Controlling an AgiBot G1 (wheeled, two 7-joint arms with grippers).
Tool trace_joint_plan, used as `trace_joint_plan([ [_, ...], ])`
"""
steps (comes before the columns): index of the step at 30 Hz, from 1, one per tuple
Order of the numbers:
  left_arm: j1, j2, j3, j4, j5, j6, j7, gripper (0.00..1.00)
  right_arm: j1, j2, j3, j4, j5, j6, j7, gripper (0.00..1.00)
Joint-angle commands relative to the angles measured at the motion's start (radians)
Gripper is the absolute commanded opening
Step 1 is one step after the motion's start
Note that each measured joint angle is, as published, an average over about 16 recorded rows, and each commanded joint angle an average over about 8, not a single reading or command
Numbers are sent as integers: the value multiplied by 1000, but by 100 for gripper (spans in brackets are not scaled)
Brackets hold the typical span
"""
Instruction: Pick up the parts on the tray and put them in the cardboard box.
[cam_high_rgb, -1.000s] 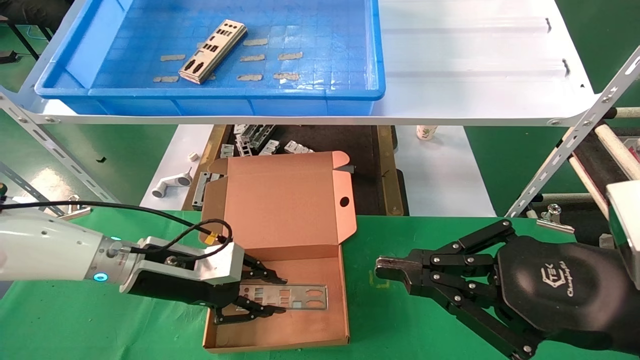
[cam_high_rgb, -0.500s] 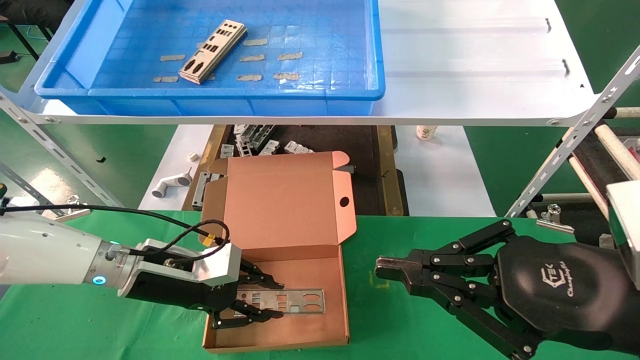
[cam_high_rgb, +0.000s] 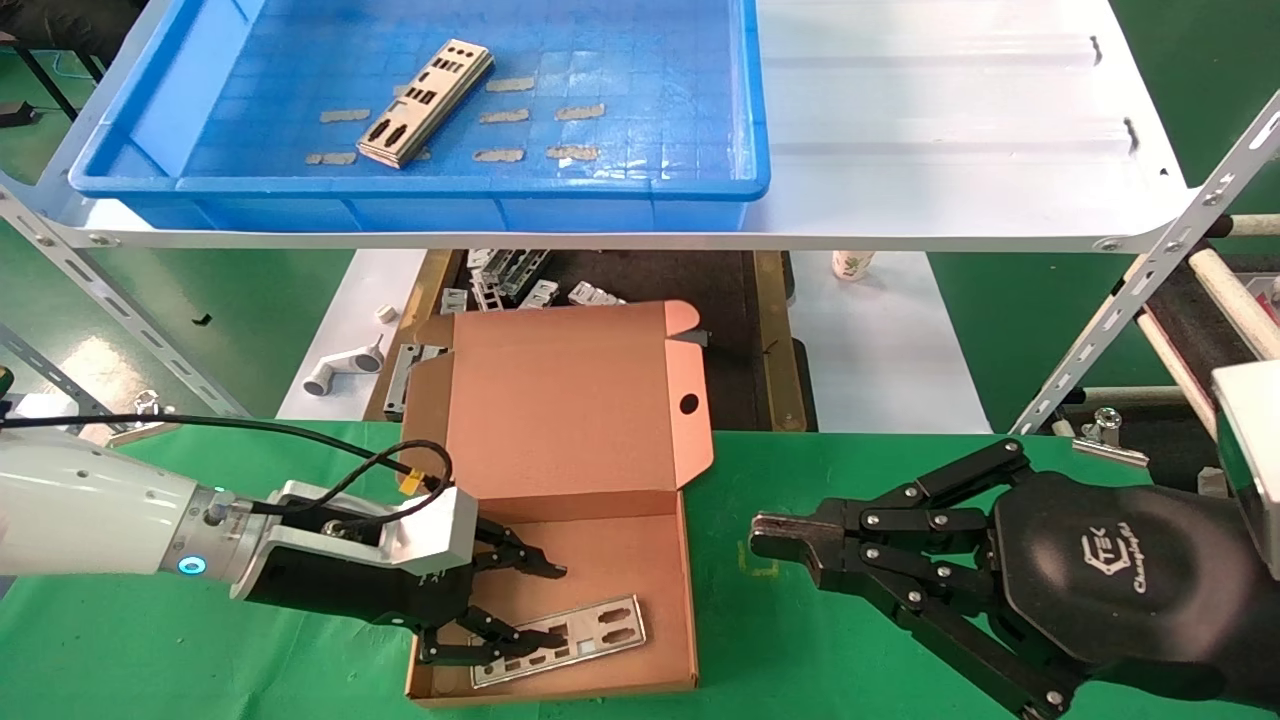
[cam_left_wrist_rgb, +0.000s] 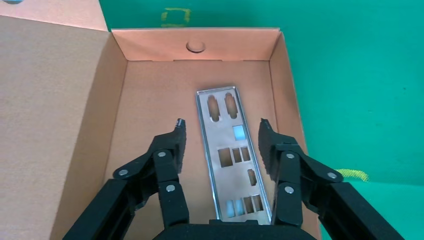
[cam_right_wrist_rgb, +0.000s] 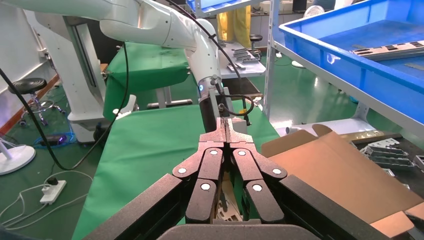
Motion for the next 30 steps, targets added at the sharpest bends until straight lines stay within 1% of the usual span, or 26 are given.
trace_joint_plan([
  [1,-2,1,0,5,0,1,3,100,0,0,0,0,0,0,0,0],
  [10,-20,-24,-24,-1,-52,65,-12,100,0,0,0,0,0,0,0,0],
  [11,-22,-29,-26,-6,-58,70,-17,100,0,0,0,0,0,0,0,2],
  [12,-23,-32,-28,-9,-65,74,-23,100,0,0,0,0,0,0,0,7],
  [18,1,-56,-70,-58,-95,81,-70,100,0,0,0,0,0,0,0,82],
  [19,9,-61,-82,-69,-99,80,-80,100,0,0,0,0,0,0,0,93],
  [20,18,-67,-95,-86,-103,78,-90,100,0,0,0,0,0,0,0,100],
  [30,105,-130,-223,-249,-138,63,-186,100,0,0,-1,0,0,0,0,100],
])
